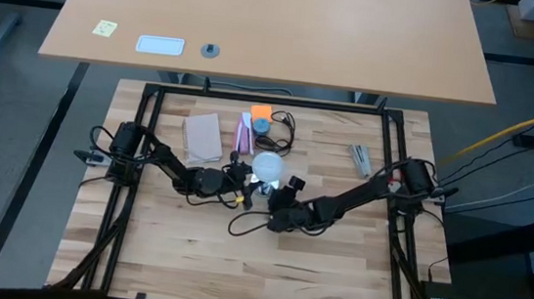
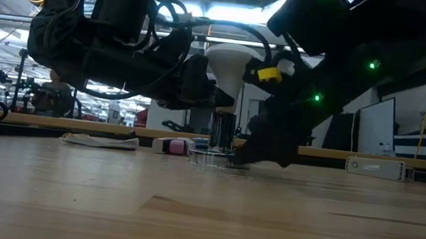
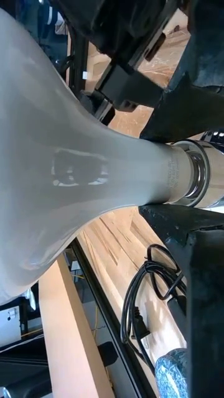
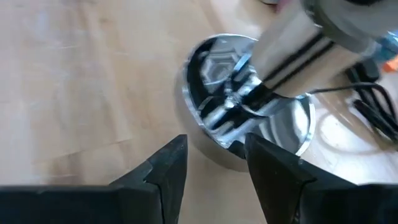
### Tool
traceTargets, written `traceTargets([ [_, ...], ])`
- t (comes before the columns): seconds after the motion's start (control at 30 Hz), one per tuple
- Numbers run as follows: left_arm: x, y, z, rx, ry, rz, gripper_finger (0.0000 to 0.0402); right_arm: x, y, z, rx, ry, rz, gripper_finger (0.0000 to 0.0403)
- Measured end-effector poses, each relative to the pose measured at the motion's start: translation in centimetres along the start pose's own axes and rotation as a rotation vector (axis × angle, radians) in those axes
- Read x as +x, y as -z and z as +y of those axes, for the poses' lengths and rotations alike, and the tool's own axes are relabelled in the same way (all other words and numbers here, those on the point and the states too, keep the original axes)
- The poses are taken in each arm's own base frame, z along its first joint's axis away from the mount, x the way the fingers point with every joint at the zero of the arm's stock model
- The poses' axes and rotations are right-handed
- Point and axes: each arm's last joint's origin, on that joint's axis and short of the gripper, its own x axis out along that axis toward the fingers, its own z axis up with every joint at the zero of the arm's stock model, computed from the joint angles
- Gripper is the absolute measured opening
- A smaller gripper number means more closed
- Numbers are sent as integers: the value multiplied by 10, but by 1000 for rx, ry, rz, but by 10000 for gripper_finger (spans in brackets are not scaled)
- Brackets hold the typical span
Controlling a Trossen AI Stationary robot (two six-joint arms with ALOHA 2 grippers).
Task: Screw lightbulb
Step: Insert the lightbulb into the lamp
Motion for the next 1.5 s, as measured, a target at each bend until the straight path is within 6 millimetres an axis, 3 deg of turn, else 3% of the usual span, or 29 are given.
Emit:
traceTargets([
  [0.47, 0, 0, 1, 1, -11, 0, 155, 7, 7, -12, 86, 160, 28, 167],
  [0.87, 0, 0, 1, 1, -6, 0, 155, 10, 7, -18, 26, 187, 51, 167],
  [1.1, 0, 0, 0, -4, 10, 2, 155, -6, 5, -1, -1, 129, 18, 167],
  [1.33, 0, 0, 0, -4, 10, 2, 155, -24, -16, 19, -11, 129, -83, 167],
  [1.5, -1, 0, -1, -8, 8, 2, 155, -25, -27, 20, -25, 96, -94, 167],
])
